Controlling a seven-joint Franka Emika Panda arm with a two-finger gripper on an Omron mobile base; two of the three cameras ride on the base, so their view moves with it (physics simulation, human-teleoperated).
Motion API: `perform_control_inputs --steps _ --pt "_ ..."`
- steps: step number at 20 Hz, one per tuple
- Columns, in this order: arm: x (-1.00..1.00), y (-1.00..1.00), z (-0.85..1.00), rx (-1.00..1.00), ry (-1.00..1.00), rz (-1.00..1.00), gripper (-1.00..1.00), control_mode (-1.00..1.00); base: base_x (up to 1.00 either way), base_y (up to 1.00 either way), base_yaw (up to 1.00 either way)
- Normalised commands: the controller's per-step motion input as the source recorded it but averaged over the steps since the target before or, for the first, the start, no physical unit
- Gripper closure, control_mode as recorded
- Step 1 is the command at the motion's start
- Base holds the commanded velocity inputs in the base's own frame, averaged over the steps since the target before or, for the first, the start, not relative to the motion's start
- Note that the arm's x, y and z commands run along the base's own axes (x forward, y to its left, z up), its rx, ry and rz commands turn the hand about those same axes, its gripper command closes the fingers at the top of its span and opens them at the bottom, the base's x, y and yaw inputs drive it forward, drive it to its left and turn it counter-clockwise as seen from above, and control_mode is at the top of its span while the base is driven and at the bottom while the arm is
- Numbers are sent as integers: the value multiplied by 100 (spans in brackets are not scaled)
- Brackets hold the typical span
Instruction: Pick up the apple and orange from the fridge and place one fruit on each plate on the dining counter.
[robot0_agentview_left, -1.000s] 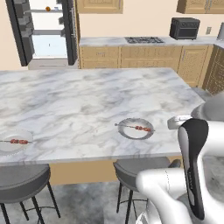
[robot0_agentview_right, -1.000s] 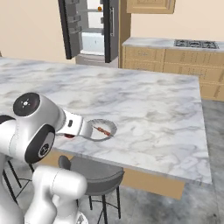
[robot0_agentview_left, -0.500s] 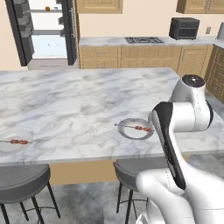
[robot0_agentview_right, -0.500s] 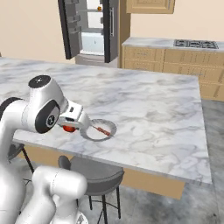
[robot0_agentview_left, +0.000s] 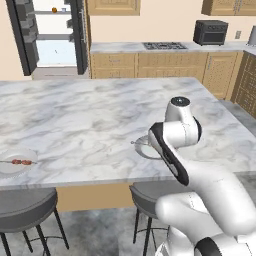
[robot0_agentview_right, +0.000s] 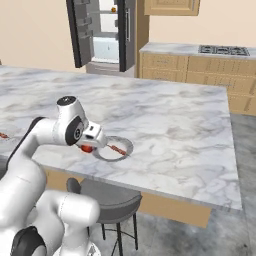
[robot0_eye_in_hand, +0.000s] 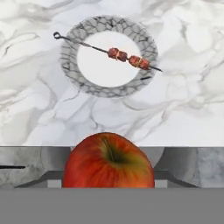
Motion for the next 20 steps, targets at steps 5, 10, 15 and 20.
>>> perform_control_inputs --steps 5,10,15,20 --pt "100 0 -70 2 0 2 100 -100 0 0 0" --pt "96 0 -7 0 11 19 100 -100 0 0 0" --pt "43 -3 -1 0 23 35 100 -100 0 0 0" --pt "44 0 -39 0 12 9 100 -100 0 0 0"
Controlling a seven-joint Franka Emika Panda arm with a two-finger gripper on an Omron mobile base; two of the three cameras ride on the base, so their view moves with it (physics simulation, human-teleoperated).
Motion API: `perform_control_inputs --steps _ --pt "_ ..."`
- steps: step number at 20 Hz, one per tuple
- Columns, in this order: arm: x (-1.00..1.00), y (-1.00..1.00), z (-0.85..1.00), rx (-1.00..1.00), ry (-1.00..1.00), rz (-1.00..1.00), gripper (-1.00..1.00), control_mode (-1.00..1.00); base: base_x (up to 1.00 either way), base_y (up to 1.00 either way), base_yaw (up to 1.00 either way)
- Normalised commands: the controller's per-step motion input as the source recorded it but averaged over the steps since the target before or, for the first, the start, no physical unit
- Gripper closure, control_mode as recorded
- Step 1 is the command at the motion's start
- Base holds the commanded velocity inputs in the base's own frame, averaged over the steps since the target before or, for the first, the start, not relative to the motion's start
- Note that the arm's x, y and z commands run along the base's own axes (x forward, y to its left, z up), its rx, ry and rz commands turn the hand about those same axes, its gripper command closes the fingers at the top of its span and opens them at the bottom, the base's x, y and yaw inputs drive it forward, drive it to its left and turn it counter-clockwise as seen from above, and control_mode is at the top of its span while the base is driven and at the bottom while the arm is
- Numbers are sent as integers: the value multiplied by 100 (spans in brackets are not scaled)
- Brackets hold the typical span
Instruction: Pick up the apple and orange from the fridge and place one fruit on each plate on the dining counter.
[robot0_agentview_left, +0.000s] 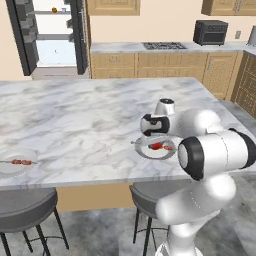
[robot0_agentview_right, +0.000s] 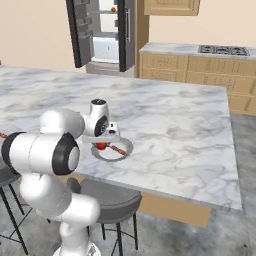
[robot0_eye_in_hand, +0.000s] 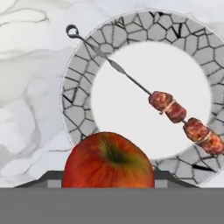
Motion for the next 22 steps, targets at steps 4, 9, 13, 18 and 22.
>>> perform_control_inputs --steps 4,9,13,18,22 --pt "58 0 -61 -2 11 0 100 -100 0 0 0" --pt "46 5 -45 -2 6 0 100 -100 0 0 0" --pt "8 1 -25 0 5 0 100 -100 0 0 0" --pt "0 0 -2 0 3 0 100 -100 0 0 0" --pt "-10 0 0 0 0 0 -100 -100 0 0 0"
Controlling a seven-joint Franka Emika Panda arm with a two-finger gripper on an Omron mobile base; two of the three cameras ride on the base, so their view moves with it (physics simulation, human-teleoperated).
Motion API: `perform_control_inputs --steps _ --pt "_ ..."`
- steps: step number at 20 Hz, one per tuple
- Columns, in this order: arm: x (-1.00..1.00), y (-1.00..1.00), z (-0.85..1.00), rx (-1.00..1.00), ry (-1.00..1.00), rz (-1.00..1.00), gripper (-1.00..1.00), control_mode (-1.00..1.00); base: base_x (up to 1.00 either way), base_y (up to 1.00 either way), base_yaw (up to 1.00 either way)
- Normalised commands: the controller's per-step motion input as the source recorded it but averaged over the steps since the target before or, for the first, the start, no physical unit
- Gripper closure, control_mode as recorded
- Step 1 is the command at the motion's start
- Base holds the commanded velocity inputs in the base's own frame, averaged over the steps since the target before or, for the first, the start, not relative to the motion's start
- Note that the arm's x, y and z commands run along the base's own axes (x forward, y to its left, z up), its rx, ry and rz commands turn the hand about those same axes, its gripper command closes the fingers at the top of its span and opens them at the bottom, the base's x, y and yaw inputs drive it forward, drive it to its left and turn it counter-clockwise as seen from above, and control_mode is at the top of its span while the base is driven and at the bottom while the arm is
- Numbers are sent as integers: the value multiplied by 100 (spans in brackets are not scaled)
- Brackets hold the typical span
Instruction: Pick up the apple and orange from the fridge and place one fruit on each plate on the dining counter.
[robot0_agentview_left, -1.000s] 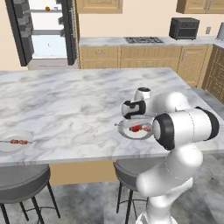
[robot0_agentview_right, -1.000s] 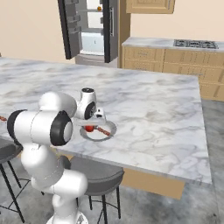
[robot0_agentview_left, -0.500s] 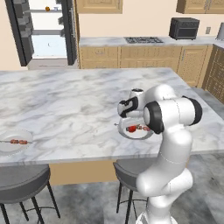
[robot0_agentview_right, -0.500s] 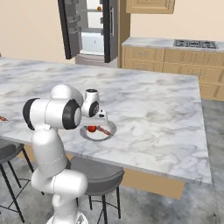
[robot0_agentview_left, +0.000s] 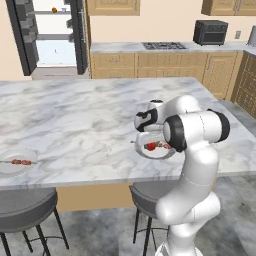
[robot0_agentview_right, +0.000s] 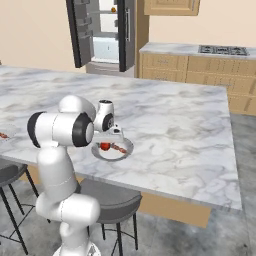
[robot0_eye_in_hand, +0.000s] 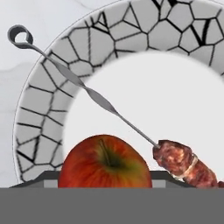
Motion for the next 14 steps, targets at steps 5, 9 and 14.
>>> perform_control_inputs --steps 5,9,14 --pt "-34 0 1 0 -1 -1 -100 -100 0 0 0" --pt "-62 0 29 0 -11 -7 -100 -100 0 0 0" --pt "-49 0 43 0 -14 -10 -100 -100 0 0 0"
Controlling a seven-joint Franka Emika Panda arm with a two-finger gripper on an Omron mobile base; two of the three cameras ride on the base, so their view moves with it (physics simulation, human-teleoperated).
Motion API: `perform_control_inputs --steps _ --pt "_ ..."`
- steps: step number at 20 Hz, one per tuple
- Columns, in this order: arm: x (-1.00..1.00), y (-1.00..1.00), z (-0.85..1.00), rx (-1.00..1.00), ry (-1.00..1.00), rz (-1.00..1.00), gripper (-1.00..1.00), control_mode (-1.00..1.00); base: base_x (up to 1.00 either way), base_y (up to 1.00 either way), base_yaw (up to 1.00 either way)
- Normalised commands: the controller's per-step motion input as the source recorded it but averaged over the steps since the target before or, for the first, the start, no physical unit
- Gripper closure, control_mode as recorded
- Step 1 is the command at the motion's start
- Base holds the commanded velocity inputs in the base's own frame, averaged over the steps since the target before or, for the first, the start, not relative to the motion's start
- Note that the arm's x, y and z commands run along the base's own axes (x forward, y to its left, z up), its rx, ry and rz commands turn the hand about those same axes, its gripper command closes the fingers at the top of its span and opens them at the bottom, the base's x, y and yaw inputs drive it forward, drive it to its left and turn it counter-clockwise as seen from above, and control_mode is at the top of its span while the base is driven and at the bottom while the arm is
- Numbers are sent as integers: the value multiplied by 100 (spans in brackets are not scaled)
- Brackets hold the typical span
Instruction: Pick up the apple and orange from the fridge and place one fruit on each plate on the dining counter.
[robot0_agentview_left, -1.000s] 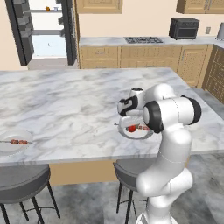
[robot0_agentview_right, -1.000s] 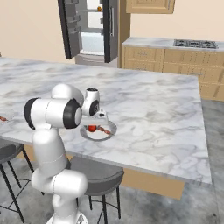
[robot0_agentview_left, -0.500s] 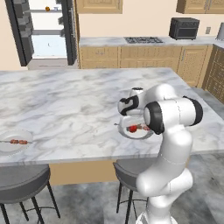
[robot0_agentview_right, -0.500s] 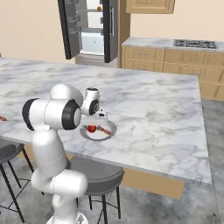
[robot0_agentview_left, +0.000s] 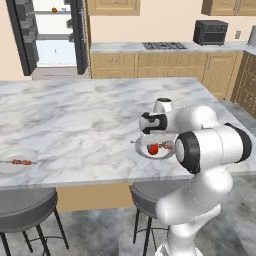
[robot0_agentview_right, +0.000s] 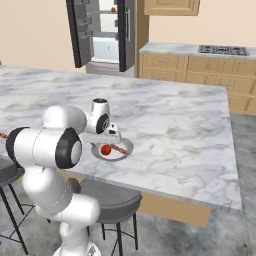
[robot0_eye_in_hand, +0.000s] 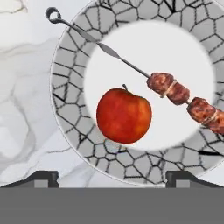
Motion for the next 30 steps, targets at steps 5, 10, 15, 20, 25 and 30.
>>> perform_control_inputs --steps 5,10,15,20,25,30 --pt "-96 -7 65 1 -11 -16 -100 -100 0 0 0" --pt "-100 -22 61 4 -4 -24 -100 -100 0 0 0" --pt "-100 -32 50 6 0 -27 -100 -100 0 0 0" --pt "-100 0 70 0 -7 -16 -100 -100 0 0 0" --pt "-99 8 83 0 -24 -1 -100 -100 0 0 0" --pt "-62 3 70 -2 -14 11 -100 -100 0 0 0"
